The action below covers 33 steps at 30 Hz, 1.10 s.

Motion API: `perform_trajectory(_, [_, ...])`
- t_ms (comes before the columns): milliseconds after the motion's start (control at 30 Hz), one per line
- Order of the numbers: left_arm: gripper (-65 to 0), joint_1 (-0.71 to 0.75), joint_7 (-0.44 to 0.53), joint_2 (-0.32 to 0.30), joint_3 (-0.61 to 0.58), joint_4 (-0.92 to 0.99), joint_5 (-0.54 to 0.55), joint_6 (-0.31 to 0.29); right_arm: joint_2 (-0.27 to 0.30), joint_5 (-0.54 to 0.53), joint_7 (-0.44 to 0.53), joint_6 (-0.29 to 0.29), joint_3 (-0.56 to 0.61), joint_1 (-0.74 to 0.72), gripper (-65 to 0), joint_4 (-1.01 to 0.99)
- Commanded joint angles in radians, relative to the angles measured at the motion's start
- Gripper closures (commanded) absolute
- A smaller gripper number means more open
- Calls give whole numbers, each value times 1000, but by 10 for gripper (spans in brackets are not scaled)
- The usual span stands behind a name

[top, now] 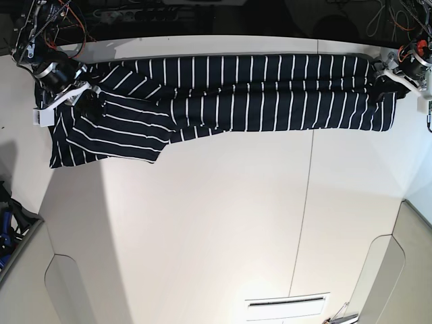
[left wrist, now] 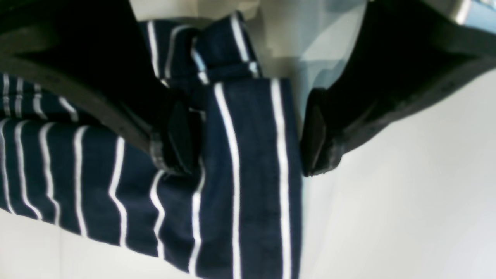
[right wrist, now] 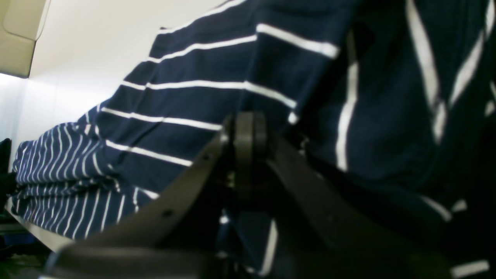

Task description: Fold the T-shirt properly

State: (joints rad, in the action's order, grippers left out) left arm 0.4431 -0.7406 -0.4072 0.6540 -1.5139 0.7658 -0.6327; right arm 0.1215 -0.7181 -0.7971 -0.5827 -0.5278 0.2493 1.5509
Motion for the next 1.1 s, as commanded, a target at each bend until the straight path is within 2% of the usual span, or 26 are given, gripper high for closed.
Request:
perform_trajectory(0, [-455,4,-8,-16,6,-9,27,-11,11,-26,15,-8,-2,-8,0,13])
perform_trajectory(133, [-448,3,-23,-13,6,-9,45,-11,11,-26,15,-8,-2,-8,0,13])
perform_trajectory(167, [-427,3,-23,-8,6,-9,45,-11,11,-26,15,-8,-2,-8,0,13])
perform_trajectory(200, [-375,3,-23,-2,6,-9,45,-12,11,-26,15,-8,-2,-8,0,13])
perform_trajectory(300, [-147,3,-18,21,6,-9,45,-25,11,-26,15,-8,-2,-8,0,13])
perform_trajectory(400, [-11,3,-12,34,6,-9,45,-63,11,-26,14,-8,-2,-8,0,13])
perform_trajectory(533, [0,3,1,36,6,-9,46,-64,11,-35,10,-8,-2,-8,0,13])
perform_trajectory(700, [0,3,31,36,7,-37,46,-63,14,-134,-28,-9,-8,-8,0,25])
perform_trajectory(1033, [0,3,-1,36,27,-267,47,-59,14,-158,-73,-16,-58,-8,0,77])
perform_trajectory(1067, [0,4,-8,36,27,-291,47,-60,14,-163,-74,-16,-58,-8,-51,77])
